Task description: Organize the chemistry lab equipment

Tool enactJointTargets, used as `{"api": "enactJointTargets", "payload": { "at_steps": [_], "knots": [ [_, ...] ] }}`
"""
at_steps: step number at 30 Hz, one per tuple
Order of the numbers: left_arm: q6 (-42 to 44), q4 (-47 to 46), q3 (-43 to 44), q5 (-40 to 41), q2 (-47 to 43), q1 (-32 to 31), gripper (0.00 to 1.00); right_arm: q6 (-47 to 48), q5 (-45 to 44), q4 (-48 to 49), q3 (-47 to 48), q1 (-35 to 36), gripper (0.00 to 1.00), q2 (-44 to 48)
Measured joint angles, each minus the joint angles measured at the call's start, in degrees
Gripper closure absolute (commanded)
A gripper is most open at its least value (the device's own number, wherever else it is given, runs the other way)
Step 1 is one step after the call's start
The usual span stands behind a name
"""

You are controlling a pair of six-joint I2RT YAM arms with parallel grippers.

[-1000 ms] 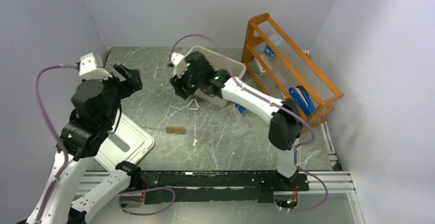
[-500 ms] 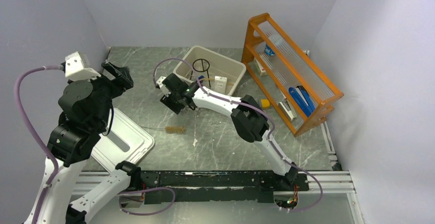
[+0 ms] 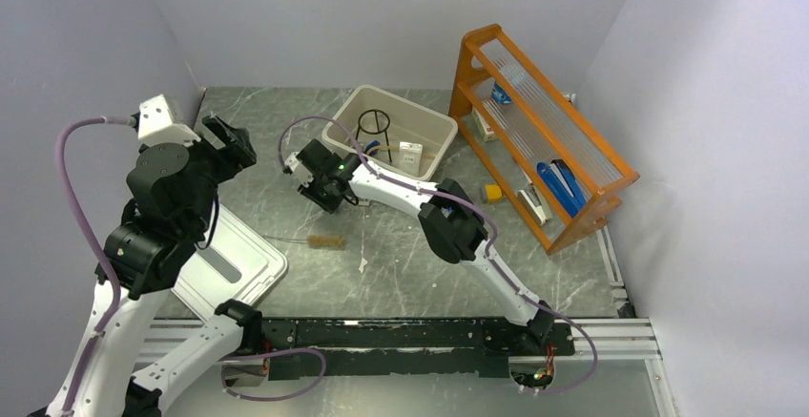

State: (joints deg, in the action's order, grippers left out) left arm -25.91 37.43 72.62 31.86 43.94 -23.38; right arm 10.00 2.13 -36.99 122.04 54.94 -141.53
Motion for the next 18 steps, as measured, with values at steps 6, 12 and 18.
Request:
{"api": "enactJointTargets", "payload": {
  "at_steps": [6, 12, 18],
  "knots": [
    [0.0, 0.1, -0.2, -0.2, 0.7, 0.0, 0.17, 0.5, 1.6, -1.3, 0.9, 0.0, 0.86, -0.6],
    [0.0, 0.2, -1.2, -0.4, 0.7, 0.0, 0.17, 0.8, 1.3, -2.1, 2.1, 0.0, 1.0, -1.2],
    [0.1, 0.2, -1.2, -0.7, 0.7, 0.0, 0.17, 1.0, 1.2, -1.9, -1.0, 0.0, 1.0, 0.8]
  ]
}}
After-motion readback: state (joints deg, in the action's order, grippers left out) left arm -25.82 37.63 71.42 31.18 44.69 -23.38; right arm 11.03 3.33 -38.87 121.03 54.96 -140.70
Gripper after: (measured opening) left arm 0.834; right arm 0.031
